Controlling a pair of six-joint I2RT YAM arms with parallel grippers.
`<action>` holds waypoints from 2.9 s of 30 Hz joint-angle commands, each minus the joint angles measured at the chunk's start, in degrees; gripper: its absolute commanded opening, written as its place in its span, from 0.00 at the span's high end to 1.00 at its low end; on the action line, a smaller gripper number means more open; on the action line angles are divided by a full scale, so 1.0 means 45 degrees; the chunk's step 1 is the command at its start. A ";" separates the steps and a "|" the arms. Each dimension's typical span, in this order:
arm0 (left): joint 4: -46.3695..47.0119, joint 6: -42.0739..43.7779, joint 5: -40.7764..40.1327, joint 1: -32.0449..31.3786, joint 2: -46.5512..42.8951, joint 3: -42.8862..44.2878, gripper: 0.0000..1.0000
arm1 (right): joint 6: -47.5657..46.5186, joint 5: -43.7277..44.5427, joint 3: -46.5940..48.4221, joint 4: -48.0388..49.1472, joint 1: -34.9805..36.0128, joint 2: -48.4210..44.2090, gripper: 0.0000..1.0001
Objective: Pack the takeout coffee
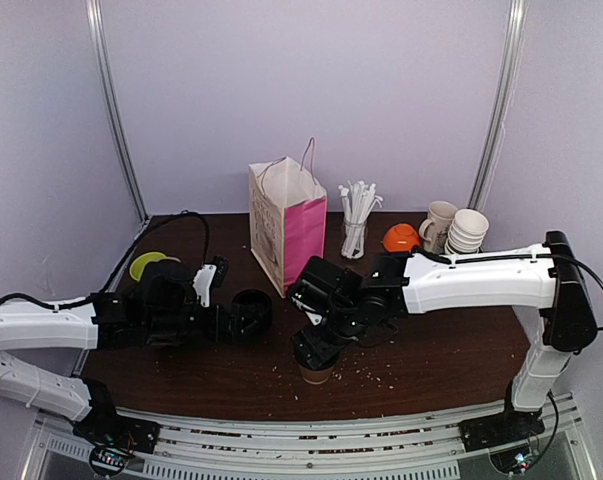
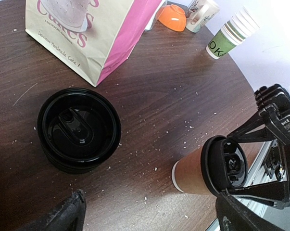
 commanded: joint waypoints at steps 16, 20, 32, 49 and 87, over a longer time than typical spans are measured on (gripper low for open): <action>0.0390 0.0054 -0.0146 -0.0037 0.0320 0.0099 0.02 | 0.0232 0.1120 -0.0168 -0.0529 0.0020 -0.0747 0.27; 0.0418 0.0052 -0.0168 -0.0031 0.0404 0.0122 0.03 | 0.0329 0.1333 -0.0661 -0.0564 -0.0446 -0.1399 0.28; 0.0762 0.0242 0.0029 -0.0032 0.0792 0.0163 0.03 | -0.0289 0.1437 -0.3767 -0.0746 -0.5166 -0.4653 0.30; 0.1820 0.0415 0.0955 -0.0030 0.1970 0.0371 0.03 | -0.1923 0.0332 -0.5078 -0.1571 -1.1492 -0.6383 0.30; -0.2097 0.0530 -0.2263 0.0192 0.1405 0.2348 0.03 | 0.0499 -0.0132 -0.3217 0.0781 -0.5542 -0.6956 0.01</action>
